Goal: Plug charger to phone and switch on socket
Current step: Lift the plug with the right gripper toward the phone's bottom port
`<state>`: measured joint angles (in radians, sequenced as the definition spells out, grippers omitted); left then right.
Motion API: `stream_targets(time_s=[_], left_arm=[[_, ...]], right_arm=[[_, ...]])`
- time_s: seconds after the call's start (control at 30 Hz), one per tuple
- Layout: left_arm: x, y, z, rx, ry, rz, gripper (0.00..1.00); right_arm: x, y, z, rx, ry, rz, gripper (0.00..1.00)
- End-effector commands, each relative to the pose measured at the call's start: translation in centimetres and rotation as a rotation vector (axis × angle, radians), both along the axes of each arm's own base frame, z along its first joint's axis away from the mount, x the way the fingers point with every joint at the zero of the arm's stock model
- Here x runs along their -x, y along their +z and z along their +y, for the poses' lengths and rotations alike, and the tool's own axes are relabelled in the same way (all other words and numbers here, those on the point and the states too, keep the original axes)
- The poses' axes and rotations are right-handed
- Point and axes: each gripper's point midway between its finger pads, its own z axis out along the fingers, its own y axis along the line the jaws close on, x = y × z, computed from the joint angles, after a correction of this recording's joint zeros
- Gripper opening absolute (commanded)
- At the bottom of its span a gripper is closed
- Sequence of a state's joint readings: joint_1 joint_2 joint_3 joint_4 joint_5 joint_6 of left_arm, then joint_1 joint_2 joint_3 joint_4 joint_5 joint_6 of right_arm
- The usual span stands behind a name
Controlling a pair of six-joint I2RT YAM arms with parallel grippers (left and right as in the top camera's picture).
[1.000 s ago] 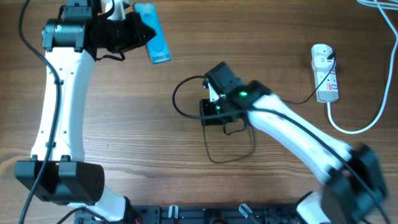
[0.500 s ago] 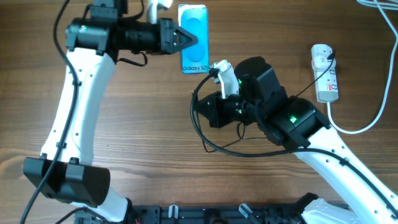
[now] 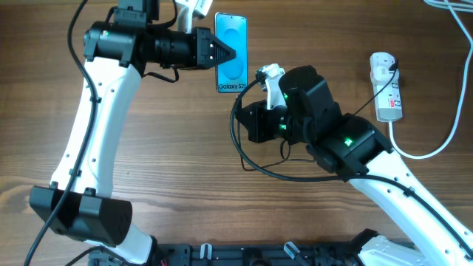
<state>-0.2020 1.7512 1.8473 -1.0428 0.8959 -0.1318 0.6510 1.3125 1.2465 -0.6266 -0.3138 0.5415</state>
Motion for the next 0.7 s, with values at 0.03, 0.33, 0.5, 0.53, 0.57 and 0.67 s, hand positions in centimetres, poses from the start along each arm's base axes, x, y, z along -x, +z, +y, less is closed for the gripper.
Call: stream_targets(time_s=[0.03, 0.33, 0.5, 0.53, 0.57, 0.67], left_arm=[[-0.19, 0.47, -1.11, 0.007, 0.000, -0.019, 0.04], [-0.09, 0.40, -1.09, 0.012, 0.014, 0.012, 0.04], [-0.04, 0.36, -1.08, 0.012, 0.015, 0.018, 0.04], [0.01, 0.31, -1.06, 0.010, 0.015, 0.021, 0.04], [0.03, 0.30, -1.06, 0.010, 0.015, 0.022, 0.04], [0.08, 0.27, -1.05, 0.010, 0.015, 0.025, 0.04]], right_arm=[[0.19, 1.00, 0.31, -0.030, 0.010, -0.003, 0.04], [-0.10, 0.97, 0.12, -0.024, -0.010, -0.007, 0.04], [-0.10, 0.96, 0.11, -0.024, -0.011, -0.007, 0.04], [-0.11, 0.97, 0.12, -0.024, -0.010, -0.007, 0.04], [-0.12, 0.98, 0.11, -0.024, -0.011, -0.008, 0.04], [-0.18, 0.97, 0.07, -0.022, -0.014, -0.010, 0.04]])
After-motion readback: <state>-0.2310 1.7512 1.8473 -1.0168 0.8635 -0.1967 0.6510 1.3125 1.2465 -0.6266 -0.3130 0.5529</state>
